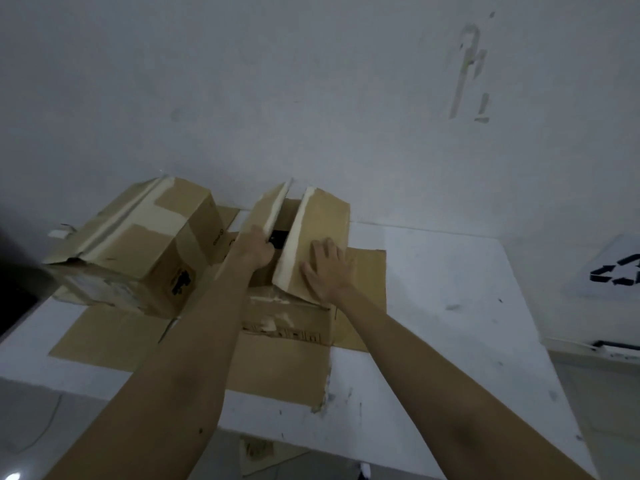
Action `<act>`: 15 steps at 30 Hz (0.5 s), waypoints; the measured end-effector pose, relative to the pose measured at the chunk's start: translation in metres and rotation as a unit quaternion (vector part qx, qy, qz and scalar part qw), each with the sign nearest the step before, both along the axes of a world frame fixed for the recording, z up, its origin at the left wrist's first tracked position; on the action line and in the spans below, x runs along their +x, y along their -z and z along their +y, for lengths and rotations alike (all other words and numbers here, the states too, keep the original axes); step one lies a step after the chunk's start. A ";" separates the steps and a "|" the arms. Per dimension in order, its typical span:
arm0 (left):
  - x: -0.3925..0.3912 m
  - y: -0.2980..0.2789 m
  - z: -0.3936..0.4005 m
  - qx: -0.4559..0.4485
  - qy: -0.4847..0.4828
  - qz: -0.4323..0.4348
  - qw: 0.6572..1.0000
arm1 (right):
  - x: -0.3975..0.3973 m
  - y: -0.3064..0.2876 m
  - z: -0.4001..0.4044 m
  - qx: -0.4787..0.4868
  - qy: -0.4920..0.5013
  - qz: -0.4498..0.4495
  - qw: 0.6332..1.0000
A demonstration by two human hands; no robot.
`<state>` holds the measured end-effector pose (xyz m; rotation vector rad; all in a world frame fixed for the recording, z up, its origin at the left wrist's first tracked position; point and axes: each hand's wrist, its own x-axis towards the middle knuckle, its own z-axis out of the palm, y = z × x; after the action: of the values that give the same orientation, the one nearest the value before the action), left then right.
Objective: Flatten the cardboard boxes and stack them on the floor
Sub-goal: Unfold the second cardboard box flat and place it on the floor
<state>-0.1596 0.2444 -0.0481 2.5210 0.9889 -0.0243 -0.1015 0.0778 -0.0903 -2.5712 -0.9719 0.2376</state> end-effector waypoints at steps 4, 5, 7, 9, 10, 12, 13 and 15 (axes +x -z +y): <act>0.013 0.013 0.002 0.033 0.033 0.004 0.999 | -0.008 0.004 0.015 -0.003 0.040 -0.001 0.999; 0.016 0.015 0.000 0.042 0.032 0.005 0.999 | -0.009 0.005 0.016 -0.002 0.051 -0.001 0.999; 0.019 0.017 -0.001 0.050 0.027 0.000 0.998 | -0.009 0.006 0.015 0.005 0.072 0.005 0.997; 0.018 0.018 -0.002 0.044 0.025 -0.009 0.999 | -0.007 0.005 0.013 0.007 0.086 0.014 0.996; 0.018 0.018 -0.002 0.038 0.026 -0.017 0.999 | -0.006 0.003 0.012 0.004 0.088 0.014 0.996; 0.019 0.016 -0.005 0.032 0.035 -0.037 0.998 | -0.004 -0.002 0.010 -0.001 0.088 0.011 0.996; 0.020 0.015 -0.008 0.030 0.039 -0.045 0.998 | -0.003 -0.004 0.008 -0.003 0.089 0.009 0.996; 0.023 0.009 -0.018 0.029 0.048 -0.052 0.997 | 0.000 -0.009 0.005 -0.008 0.087 0.011 0.996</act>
<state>-0.1369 0.2261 -0.0573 2.5921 0.8381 0.1058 -0.1014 0.0825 -0.0817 -2.6435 -0.7351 0.2254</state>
